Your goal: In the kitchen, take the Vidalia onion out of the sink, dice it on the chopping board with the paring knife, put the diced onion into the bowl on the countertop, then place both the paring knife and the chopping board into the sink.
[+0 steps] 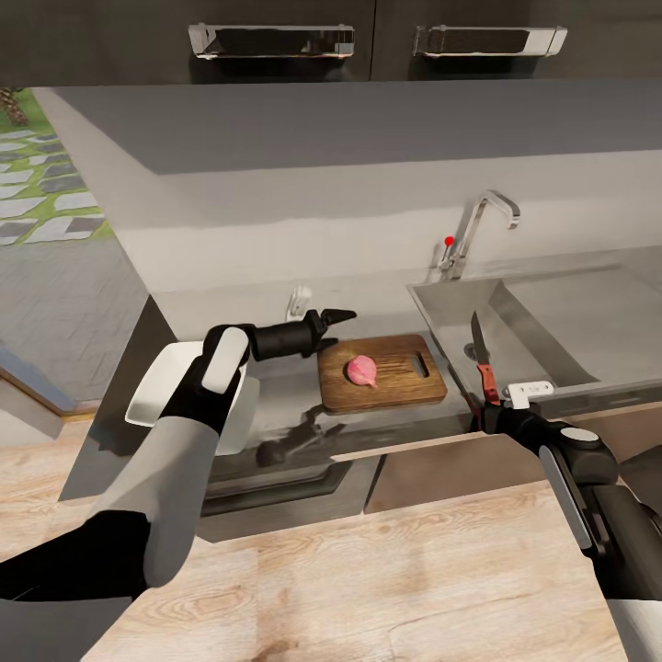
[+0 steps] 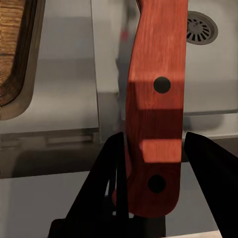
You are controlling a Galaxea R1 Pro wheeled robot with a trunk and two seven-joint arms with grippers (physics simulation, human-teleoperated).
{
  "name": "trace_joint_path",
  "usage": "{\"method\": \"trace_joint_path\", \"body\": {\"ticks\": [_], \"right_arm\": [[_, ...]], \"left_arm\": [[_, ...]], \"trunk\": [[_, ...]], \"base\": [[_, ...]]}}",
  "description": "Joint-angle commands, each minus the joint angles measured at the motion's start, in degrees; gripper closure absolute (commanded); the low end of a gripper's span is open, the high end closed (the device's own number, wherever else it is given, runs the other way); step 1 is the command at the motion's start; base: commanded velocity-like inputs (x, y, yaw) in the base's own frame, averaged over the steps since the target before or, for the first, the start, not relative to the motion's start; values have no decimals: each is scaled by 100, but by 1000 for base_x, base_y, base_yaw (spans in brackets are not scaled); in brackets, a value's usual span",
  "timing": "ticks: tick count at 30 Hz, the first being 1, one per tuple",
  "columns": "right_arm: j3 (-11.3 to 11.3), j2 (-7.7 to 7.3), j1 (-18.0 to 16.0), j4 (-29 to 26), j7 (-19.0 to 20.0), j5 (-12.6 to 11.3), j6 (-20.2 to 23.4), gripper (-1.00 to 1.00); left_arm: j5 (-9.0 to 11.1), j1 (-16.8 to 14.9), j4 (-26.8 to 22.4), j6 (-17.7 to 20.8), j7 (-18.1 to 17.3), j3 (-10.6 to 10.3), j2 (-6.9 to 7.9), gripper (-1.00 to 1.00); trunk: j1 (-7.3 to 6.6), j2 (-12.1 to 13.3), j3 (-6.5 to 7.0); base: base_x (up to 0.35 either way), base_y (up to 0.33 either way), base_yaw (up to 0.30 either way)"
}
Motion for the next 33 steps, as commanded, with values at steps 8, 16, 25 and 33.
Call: {"method": "trace_joint_path", "body": {"ticks": [8,16,25,33], "right_arm": [[-5,0,-4,-5,4,-55,14,100],[-5,0,-4,-5,0,-55,-144,100],[-5,-2,-2,-5,5,-55,-156,100],[-5,-2,-3,-5,7,-55,-157,100]], "left_arm": [[250,-14,36,30,-34,17,-6,-100],[289,-15,32,30,-33,15,-6,-100],[299,-15,6,31,-34,9,-6,-100],[300,-15,20,33,-34,3,-6,-100]], "trunk": [[3,-10,-10],[3,-10,-10],[3,-10,-10],[3,-10,-10]], "base": [[0,0,0],[0,0,0],[0,0,-2],[0,0,-142]]}}
